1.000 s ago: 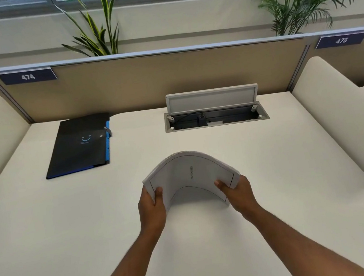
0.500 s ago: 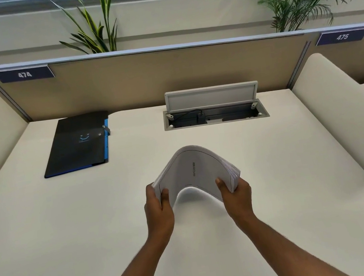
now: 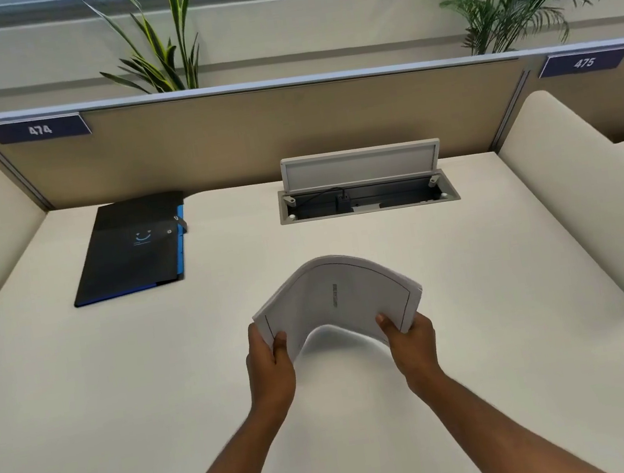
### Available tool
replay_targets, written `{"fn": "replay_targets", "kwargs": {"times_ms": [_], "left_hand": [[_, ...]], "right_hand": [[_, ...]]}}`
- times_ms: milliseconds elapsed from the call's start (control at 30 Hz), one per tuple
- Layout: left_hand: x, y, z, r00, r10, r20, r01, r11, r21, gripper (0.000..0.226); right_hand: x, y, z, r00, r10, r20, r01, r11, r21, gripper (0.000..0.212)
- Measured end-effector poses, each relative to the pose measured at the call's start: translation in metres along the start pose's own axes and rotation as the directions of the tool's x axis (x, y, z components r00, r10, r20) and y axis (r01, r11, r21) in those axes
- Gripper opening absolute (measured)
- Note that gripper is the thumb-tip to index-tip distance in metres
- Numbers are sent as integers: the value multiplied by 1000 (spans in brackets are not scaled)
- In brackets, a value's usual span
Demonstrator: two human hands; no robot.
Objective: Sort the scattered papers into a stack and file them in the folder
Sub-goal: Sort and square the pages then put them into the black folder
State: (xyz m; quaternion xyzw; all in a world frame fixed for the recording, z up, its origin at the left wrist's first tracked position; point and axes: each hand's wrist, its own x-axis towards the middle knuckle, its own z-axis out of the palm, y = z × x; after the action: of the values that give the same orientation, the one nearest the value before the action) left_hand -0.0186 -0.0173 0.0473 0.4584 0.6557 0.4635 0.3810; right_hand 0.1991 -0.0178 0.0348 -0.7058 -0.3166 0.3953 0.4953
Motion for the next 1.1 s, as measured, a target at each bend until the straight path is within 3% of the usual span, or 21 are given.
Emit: {"fn": "replay_targets", "kwargs": {"times_ms": [200, 300, 433, 533, 633, 667, 733, 800, 867, 967, 1100], "left_hand": [[5, -5, -1, 999, -21, 30, 19, 998, 61, 20], [11, 0, -2, 999, 27, -32, -24, 994, 105, 37], [24, 12, -4, 994, 87, -61, -73, 976, 207, 29], [27, 15, -6, 995, 69, -66, -55, 979, 195, 29], [27, 15, -6, 998, -50, -48, 52, 998, 47, 28], [26, 14, -6, 995, -98, -35, 97, 995, -30, 29], [22, 13, -5, 987, -163, 4, 162, 973, -167, 28], [16, 10, -4, 980, -192, 54, 200, 945, -259, 27], [12, 6, -3, 969, -214, 126, 245, 905, -348, 30], [10, 3, -6, 940, -244, 237, 327, 843, -428, 34], [22, 5, -13, 939, -341, -44, 322, 917, -234, 53]], "right_hand": [[5, 0, -3, 995, 64, 76, -61, 998, -31, 13], [14, -8, -5, 997, 6, 74, -4, 999, -36, 16], [26, -21, -8, 997, -70, 21, 70, 998, -1, 7], [31, -21, -8, 998, -19, -56, 18, 1000, -16, 53], [30, -20, -7, 944, 325, -65, -319, 944, 86, 97], [29, -18, -7, 911, 413, -8, -405, 898, 174, 97], [28, -18, -5, 859, 478, 186, -511, 767, 387, 65], [25, -23, -2, 838, 441, 322, -546, 647, 533, 39], [25, -27, 1, 868, 372, 331, -497, 614, 614, 37], [28, -43, 4, 941, 230, 248, -337, 706, 623, 36], [34, -58, -4, 992, -1, 125, -50, 914, 404, 23]]}}
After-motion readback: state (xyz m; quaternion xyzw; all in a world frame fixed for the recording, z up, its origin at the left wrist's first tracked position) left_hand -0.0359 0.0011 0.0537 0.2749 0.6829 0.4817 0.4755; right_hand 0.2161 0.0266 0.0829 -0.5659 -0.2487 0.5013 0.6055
